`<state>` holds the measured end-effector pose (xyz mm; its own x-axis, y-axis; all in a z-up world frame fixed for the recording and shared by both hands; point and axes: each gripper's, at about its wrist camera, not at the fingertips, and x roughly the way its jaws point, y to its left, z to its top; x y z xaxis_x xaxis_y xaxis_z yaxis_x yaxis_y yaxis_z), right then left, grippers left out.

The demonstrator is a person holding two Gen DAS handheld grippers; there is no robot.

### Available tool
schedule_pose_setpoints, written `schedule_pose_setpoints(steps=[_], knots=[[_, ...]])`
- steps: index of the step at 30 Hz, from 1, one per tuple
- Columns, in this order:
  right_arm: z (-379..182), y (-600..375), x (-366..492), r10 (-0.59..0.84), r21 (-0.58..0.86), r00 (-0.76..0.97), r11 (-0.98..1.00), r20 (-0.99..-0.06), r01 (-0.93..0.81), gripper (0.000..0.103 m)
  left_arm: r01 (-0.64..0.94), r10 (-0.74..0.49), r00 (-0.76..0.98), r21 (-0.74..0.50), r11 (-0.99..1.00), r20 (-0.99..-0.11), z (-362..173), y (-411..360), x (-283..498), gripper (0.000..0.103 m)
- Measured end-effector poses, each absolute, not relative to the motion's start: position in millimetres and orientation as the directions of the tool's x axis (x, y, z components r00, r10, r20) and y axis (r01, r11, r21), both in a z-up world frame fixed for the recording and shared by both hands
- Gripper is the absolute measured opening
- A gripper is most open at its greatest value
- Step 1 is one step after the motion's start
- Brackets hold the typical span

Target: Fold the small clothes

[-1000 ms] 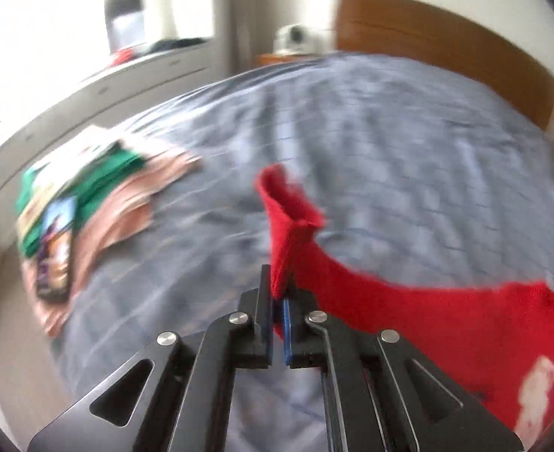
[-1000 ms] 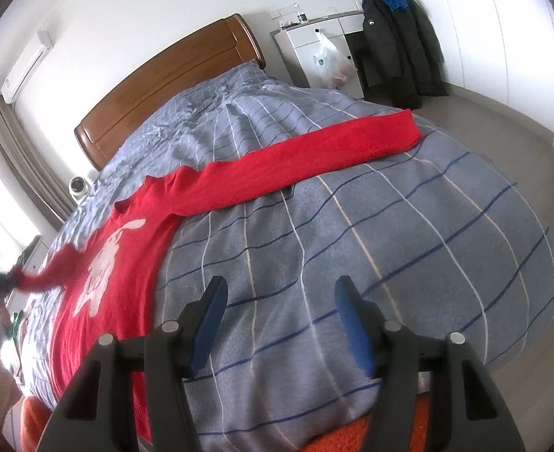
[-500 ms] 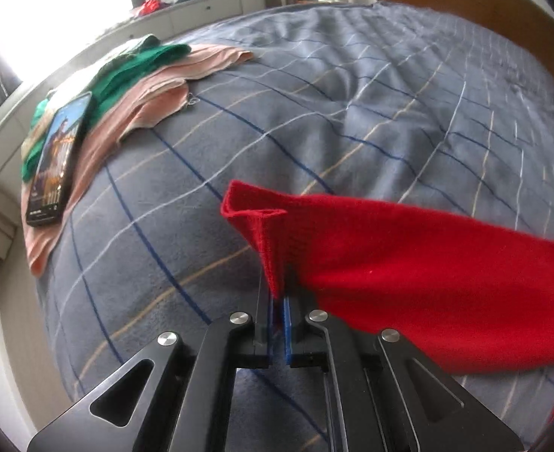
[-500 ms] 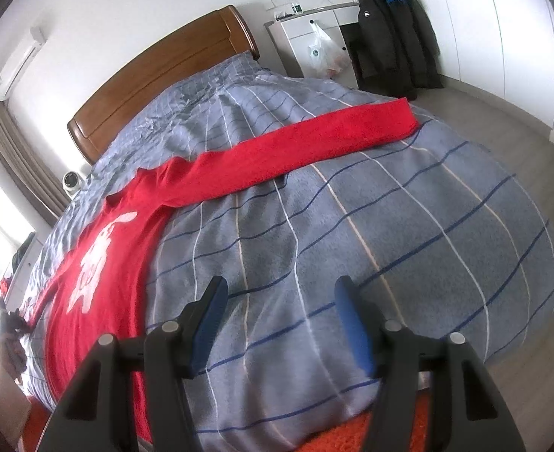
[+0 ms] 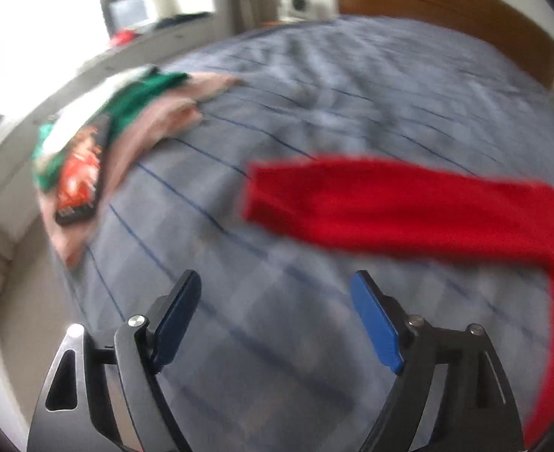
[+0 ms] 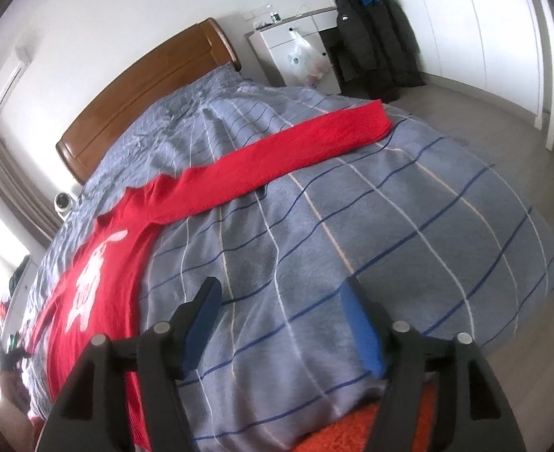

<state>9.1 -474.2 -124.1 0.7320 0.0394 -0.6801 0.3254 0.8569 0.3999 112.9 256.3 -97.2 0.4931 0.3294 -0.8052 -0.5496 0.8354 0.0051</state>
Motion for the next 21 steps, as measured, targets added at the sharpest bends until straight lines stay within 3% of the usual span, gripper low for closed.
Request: schedule_pose_setpoints(steps=[7, 13, 21], knots=[[-127, -481, 8, 0.047, 0.436, 0.736, 0.831, -0.675, 0.346, 0.066, -0.350, 0.067, 0.560, -0.163, 0.923, -0.826, -109, 177, 108, 0.090], [-125, -481, 5, 0.038, 0.432, 0.741, 0.832, -0.671, 0.348, 0.066, -0.333, 0.131, 0.520, -0.059, 0.941, -0.844, -133, 153, 127, 0.102], [-128, -483, 6, 0.039, 0.439, 0.732, 0.821, -0.680, 0.365, 0.067, -0.320, 0.143, 0.548, -0.048, 0.946, -0.824, -139, 153, 127, 0.103]])
